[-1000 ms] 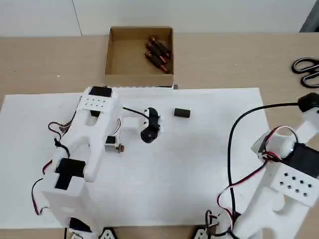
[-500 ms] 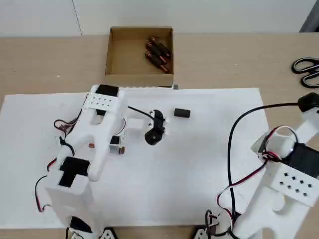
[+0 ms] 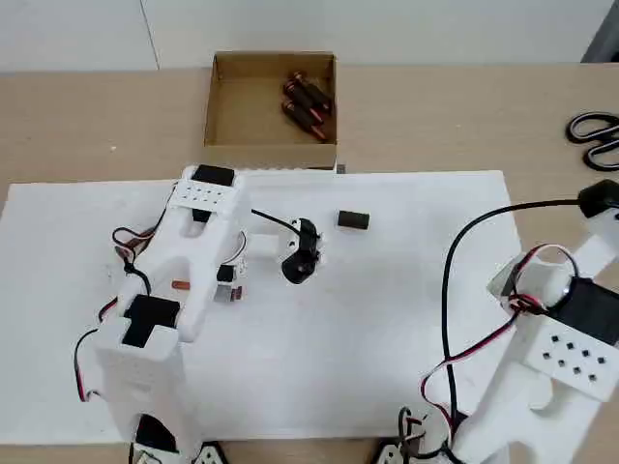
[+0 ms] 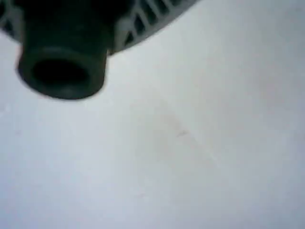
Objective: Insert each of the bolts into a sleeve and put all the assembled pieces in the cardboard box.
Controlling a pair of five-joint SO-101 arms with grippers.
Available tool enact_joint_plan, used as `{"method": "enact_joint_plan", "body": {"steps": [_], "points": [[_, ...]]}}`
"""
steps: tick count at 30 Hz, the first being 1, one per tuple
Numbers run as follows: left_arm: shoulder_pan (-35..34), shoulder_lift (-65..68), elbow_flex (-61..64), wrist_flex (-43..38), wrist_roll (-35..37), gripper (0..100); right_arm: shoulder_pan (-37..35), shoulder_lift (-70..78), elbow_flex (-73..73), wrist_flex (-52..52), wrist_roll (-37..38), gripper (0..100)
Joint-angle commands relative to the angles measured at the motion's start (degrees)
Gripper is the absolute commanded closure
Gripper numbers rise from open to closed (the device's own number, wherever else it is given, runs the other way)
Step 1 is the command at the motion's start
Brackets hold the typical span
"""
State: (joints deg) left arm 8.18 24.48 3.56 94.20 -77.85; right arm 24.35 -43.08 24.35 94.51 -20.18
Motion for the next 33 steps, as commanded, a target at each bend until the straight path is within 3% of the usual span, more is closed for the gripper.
{"method": "enact_joint_plan", "body": {"steps": [1,7,12,17,21,28,33], "points": [[0.2,1.1,-1.5,0.2,-9.0,100,0.2,-1.5,-0.9,-0.7,0.2,99.5],[0.7,1.1,-15.3,4.9,1.6,100,-0.2,-1.5,-6.1,-0.5,0.5,99.5],[0.7,1.1,-28.1,5.4,14.2,100,-7.3,-1.5,-8.1,-0.5,0.6,99.5],[0.7,1.0,-39.0,6.2,31.6,100,-13.2,-1.5,-8.1,-0.5,1.5,99.5],[0.6,-4.4,-44.9,6.2,45.0,100,-17.0,-2.7,-8.3,-0.5,8.4,99.5],[1.8,-20.8,-43.8,6.2,47.3,100,-23.3,-13.2,-9.0,-0.5,16.1,99.5],[1.4,-30.0,-39.3,6.1,56.3,100,-23.7,-17.3,-9.0,-0.5,20.7,99.5]]}}
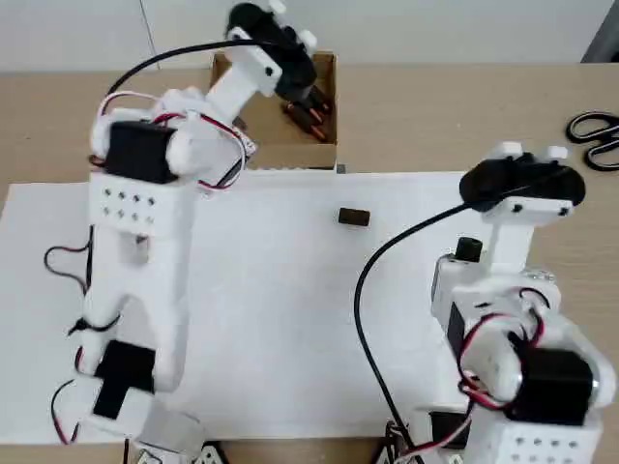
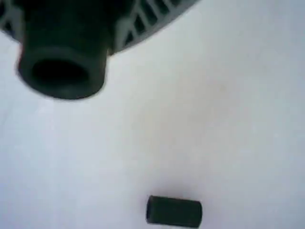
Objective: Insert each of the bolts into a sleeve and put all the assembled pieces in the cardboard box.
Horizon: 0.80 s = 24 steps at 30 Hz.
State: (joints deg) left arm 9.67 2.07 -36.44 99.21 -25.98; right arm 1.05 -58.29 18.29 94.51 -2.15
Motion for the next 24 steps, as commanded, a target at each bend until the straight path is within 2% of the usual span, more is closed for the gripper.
{"method": "enact_joint_plan", "body": {"steps": [1,6,12,18,24], "points": [[-0.1,-9.6,1.5,1.1,6.6,100,-0.5,-2.7,-2.9,-0.5,3.5,99.5],[0.1,-20.7,8.4,1.1,19.2,100,-0.6,-5.8,-2.4,-0.5,4.7,99.5],[0.4,-39.8,27.4,-0.4,30.4,100,-0.6,-15.4,9.0,-1.3,6.5,99.5],[-3.8,-62.3,53.4,-15.6,40.8,100,-0.7,-28.6,24.5,-10.4,7.5,99.5],[-8.1,-86.1,78.6,-27.6,45.5,100,-8.2,-39.7,35.3,-15.1,7.5,99.5]]}}
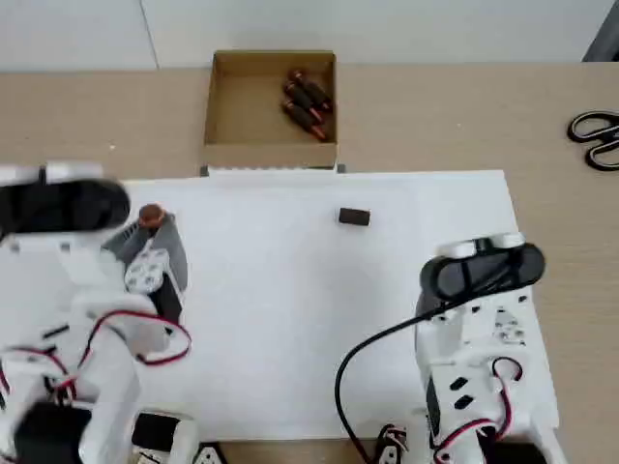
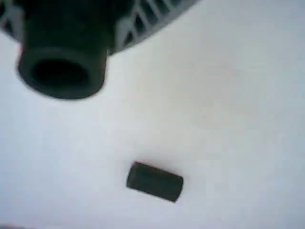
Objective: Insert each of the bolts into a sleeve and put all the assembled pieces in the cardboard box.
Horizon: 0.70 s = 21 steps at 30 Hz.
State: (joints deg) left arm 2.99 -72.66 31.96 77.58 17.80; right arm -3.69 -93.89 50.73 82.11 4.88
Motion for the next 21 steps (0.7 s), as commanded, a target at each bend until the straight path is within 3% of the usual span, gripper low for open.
{"method": "enact_joint_plan", "body": {"steps": [1,7,12,21], "points": [[-1.8,-15.2,13.7,-7.6,2.4,100,-5.1,-5.7,4.4,-3.3,0.4,99.5],[-1.3,-32.3,27.6,-11.5,5.4,100,-12.5,-10.2,11.3,-8.0,0.3,99.5],[-1.1,-30.5,27.6,-12.3,12.3,100,-18.4,-10.0,16.0,-15.2,0.1,99.5],[5.9,-30.5,33.4,-23.6,16.9,100,-31.6,-9.9,29.1,-30.9,0.4,99.5]]}}
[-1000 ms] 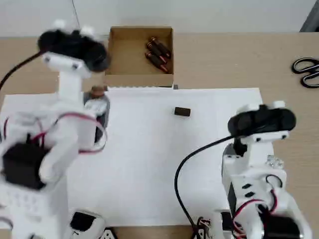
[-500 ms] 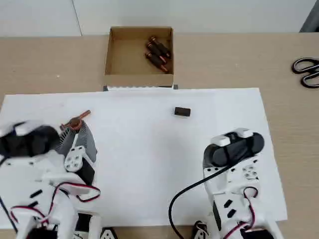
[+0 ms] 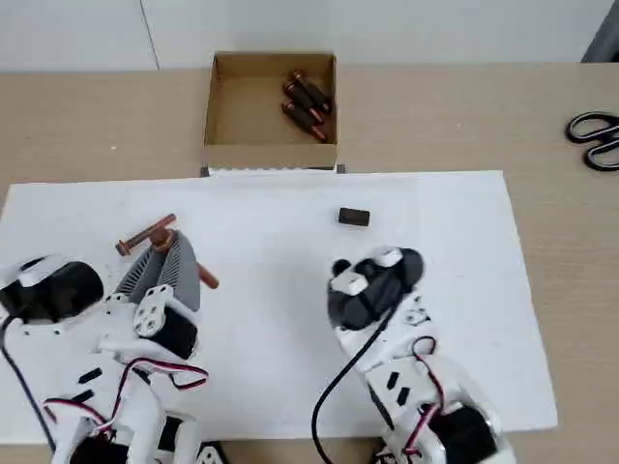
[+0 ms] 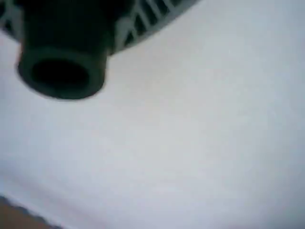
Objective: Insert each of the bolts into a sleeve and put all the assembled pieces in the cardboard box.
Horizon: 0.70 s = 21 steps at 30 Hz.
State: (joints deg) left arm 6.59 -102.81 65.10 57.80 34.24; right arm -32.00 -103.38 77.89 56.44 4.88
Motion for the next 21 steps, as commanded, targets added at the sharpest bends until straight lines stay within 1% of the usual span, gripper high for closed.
{"method": "enact_joint_plan", "body": {"steps": [1,6,13,18,21], "points": [[3.2,-0.4,0.7,-4.6,0.4,100,-4.5,-0.4,3.4,-6.4,0.4,99.5],[7.3,-0.4,3.9,-7.5,0.4,100,-8.7,-0.4,6.9,-9.4,0.4,99.5],[13.5,-0.4,7.9,-12.0,0.4,100,-11.6,-0.4,7.1,-9.3,0.4,99.5],[15.5,-0.4,10.7,-14.3,0.4,100,-14.8,-0.4,7.2,-9.3,0.4,99.5],[15.8,-0.4,11.1,-14.6,0.4,100,-15.0,-0.4,7.2,-9.3,0.4,99.5]]}}
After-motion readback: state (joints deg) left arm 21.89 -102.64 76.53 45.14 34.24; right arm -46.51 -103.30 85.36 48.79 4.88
